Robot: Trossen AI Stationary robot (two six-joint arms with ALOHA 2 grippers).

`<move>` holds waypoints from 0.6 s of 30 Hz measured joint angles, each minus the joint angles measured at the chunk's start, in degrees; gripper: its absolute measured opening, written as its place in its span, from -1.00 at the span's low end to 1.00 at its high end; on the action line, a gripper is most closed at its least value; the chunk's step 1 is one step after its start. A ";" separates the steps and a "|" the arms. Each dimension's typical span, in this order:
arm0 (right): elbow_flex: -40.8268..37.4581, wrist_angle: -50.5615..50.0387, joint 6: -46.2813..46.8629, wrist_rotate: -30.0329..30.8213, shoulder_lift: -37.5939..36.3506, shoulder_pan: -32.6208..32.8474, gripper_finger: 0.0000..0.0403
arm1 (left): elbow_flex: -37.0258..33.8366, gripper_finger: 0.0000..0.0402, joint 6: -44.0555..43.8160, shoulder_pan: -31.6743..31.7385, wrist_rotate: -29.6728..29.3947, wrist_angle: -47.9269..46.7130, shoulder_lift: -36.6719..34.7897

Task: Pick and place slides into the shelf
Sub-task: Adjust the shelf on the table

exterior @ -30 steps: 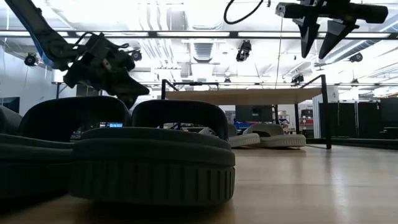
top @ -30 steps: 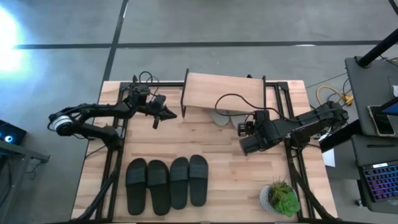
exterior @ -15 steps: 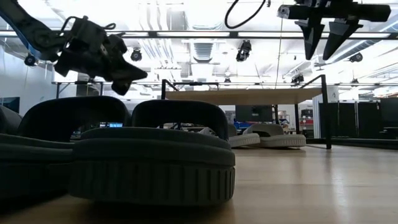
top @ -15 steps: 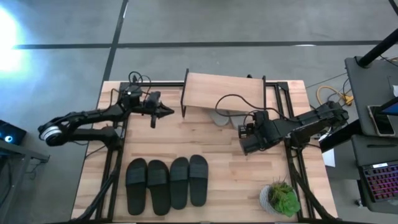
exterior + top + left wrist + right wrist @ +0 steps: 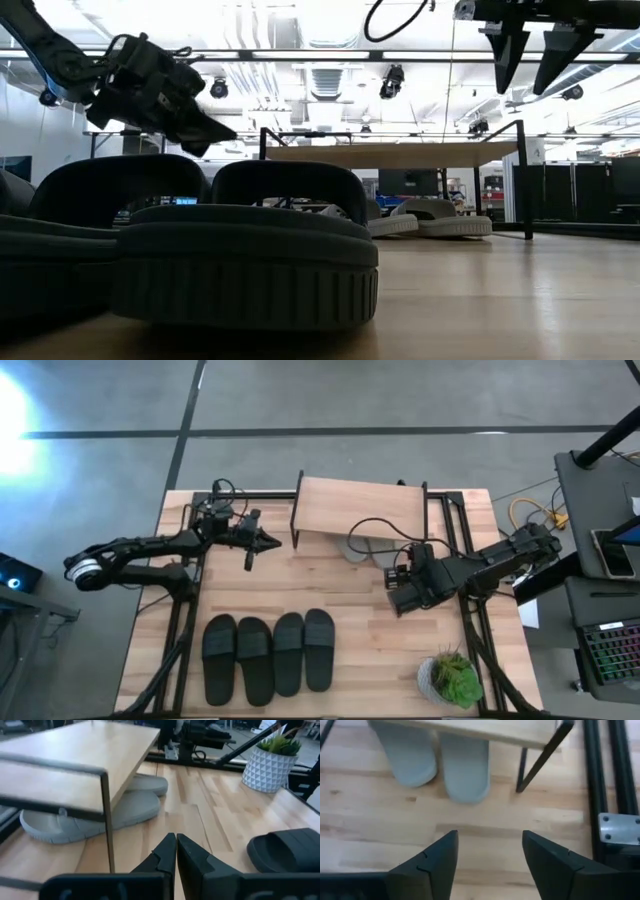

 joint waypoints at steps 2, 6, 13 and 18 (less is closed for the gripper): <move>0.00 3.30 -3.34 -1.05 0.00 1.10 0.10 | 0.00 -1.00 -0.17 0.00 0.06 -0.03 -1.72; -0.02 8.60 -4.42 -2.75 0.46 3.41 0.05 | 0.00 -1.00 -0.66 -0.10 0.02 -3.12 -6.42; -2.24 16.11 2.25 -2.45 5.01 4.44 -0.22 | 0.00 -1.00 -0.77 -3.59 -0.94 -11.71 -15.01; -3.51 21.70 7.55 -1.50 10.16 3.96 -0.20 | 0.00 -1.00 -2.15 -5.83 -5.23 -14.21 -18.87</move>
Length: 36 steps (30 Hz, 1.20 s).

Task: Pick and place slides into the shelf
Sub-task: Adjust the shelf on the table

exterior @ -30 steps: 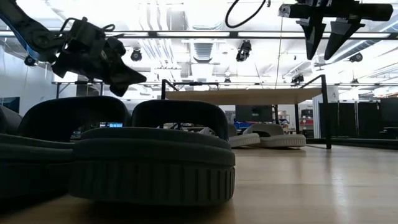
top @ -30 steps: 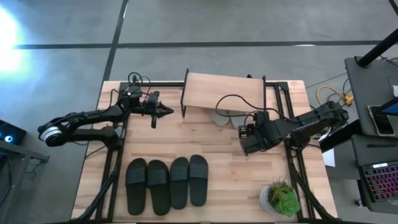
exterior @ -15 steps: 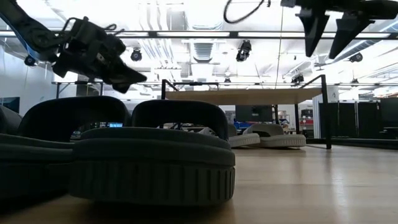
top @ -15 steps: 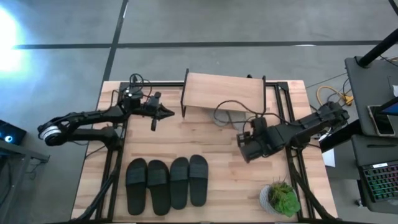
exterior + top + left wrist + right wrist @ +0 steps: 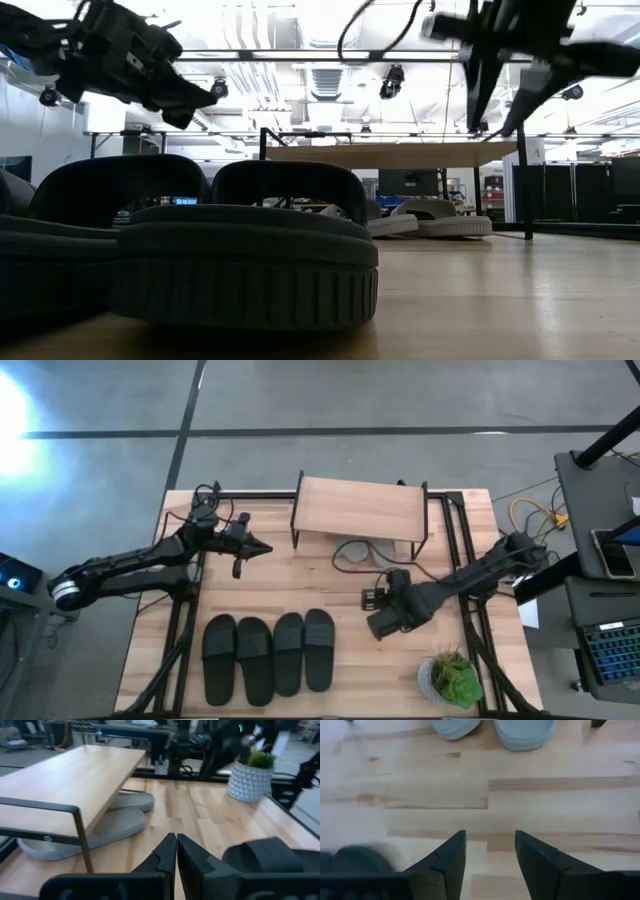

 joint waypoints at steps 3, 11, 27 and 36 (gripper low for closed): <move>-0.17 1.89 4.74 1.54 2.35 0.04 -0.18 | 0.04 -1.00 -0.16 -0.92 -2.01 -1.36 -1.89; -0.22 5.52 2.98 0.34 2.27 0.04 -0.33 | 0.95 -1.00 -6.41 -4.16 -3.41 -20.85 -6.02; 0.27 19.19 -8.25 -5.54 3.26 0.15 -0.24 | 3.08 -1.00 -18.18 -20.18 -9.98 -31.35 -12.54; 0.27 20.57 -9.70 -5.19 3.72 0.35 -0.14 | 3.06 -1.00 -18.07 -20.29 -9.99 -31.31 -12.12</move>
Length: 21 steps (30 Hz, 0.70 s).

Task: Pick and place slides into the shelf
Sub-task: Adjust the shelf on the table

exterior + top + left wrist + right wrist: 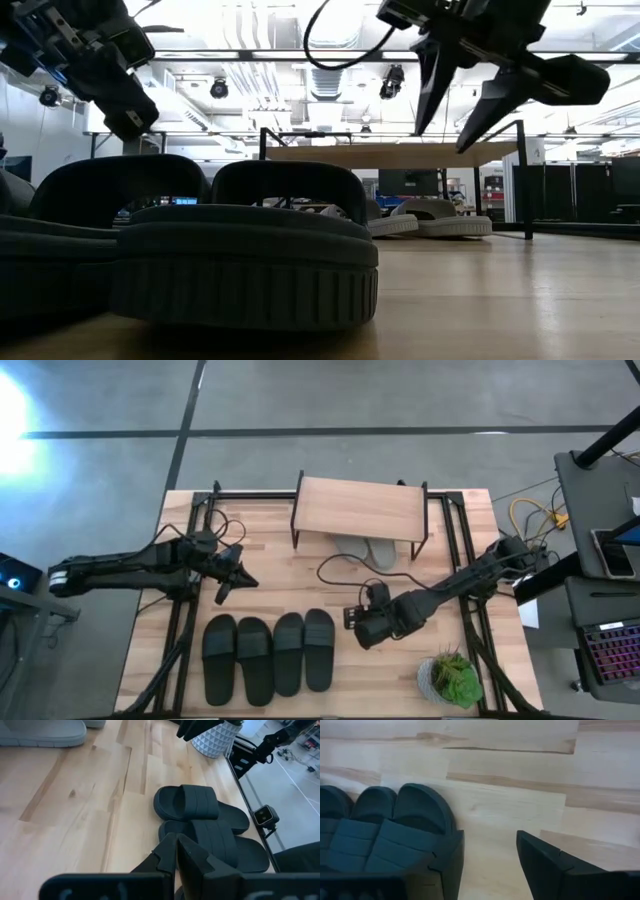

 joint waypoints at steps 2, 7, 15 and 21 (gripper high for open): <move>0.00 -0.46 0.02 0.43 0.00 -0.03 -0.14 | 0.00 -1.00 0.00 -0.02 -0.10 0.01 0.01; 0.00 -2.04 0.48 2.12 -0.15 -0.04 -0.15 | -0.02 -1.00 0.00 -0.06 -1.43 0.04 0.59; 0.02 -19.84 16.67 3.63 -1.14 2.04 -0.17 | -0.07 -1.00 0.02 -0.06 -2.96 0.10 0.40; 0.02 -27.36 19.57 2.47 -2.29 3.10 -0.18 | -0.07 -1.00 0.04 -0.02 -4.44 0.89 0.68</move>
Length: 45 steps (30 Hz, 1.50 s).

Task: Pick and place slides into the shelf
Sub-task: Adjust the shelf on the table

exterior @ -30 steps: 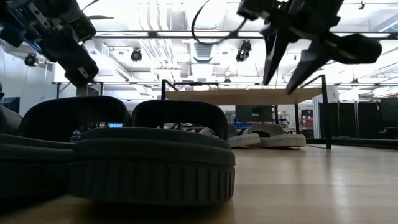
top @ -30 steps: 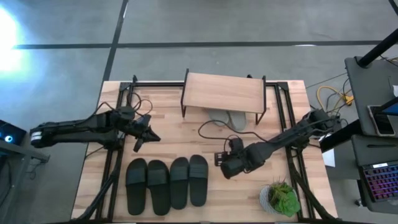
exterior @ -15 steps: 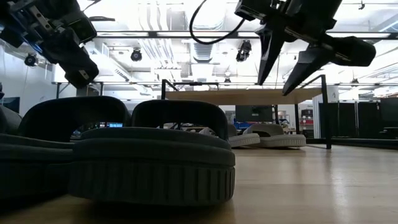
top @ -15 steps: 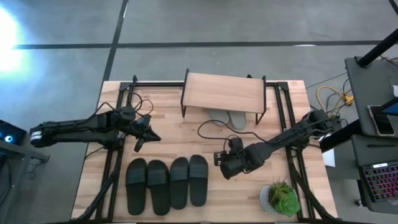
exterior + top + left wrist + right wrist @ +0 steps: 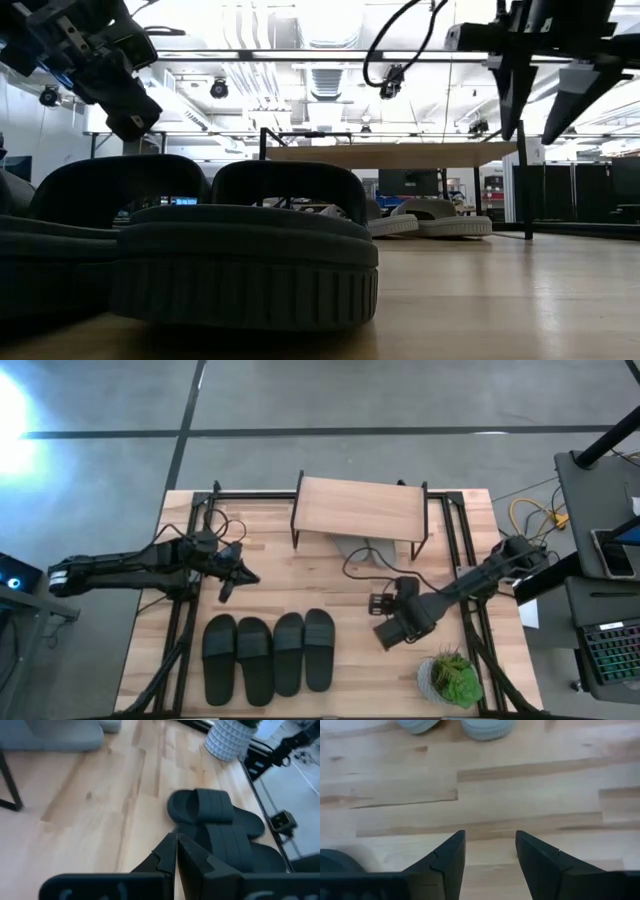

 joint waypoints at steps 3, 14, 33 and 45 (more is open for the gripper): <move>-0.10 0.70 -3.66 0.57 -0.09 -0.52 -0.20 | -0.02 -1.00 0.03 0.00 -0.75 1.61 0.08; -1.15 12.62 -22.36 6.05 1.70 -6.90 -0.29 | -0.02 -1.00 0.13 0.00 -1.54 4.97 4.57; 12.56 7.67 -37.63 4.67 -0.17 -14.59 0.10 | 2.81 -1.00 -10.37 0.24 -6.30 9.83 6.13; 28.85 -3.43 -51.67 8.00 -2.17 -26.78 0.07 | 32.64 -1.00 -5.28 13.58 6.13 15.64 26.12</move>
